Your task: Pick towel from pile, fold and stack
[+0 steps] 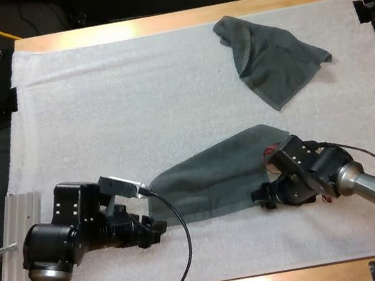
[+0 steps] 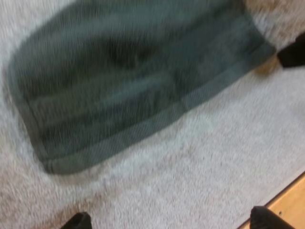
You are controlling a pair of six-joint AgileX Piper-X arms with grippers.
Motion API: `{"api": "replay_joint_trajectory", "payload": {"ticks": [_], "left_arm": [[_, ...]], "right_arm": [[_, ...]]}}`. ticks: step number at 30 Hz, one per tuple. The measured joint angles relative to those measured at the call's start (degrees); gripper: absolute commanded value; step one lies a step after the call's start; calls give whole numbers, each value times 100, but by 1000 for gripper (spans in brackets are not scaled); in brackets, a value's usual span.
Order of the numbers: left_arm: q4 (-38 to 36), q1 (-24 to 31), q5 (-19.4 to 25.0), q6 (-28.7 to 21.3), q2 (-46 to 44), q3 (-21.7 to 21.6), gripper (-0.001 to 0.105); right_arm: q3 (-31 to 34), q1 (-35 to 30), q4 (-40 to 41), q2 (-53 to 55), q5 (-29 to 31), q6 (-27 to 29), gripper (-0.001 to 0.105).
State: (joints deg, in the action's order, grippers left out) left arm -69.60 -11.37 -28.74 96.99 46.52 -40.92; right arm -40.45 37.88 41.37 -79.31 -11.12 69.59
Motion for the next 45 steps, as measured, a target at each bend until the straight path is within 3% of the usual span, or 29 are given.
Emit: {"api": "replay_joint_trajectory", "payload": {"ticks": [2, 7, 20, 23, 25, 35, 45], "left_arm": [[23, 0, 0, 0, 0, 121, 64], [21, 0, -13, 0, 0, 227, 64], [30, 0, -26, 0, 0, 227, 64], [38, 0, -26, 0, 0, 227, 64], [67, 0, -26, 0, 0, 227, 64], [736, 0, -26, 76, 197, 461, 64], [1412, 0, -26, 76, 1695, 609, 64]], "right_arm": [[119, -102, -302, 0, -37, -135, 59], [289, -344, -836, -37, -198, -511, 37], [274, -395, -1284, -667, -712, -836, 35], [274, -395, -1307, -678, -742, -857, 19], [274, -395, -1268, -694, -742, -857, 0], [304, -295, -937, -68, -316, -748, 0], [304, -295, -900, 87, -349, -748, 0]]}}
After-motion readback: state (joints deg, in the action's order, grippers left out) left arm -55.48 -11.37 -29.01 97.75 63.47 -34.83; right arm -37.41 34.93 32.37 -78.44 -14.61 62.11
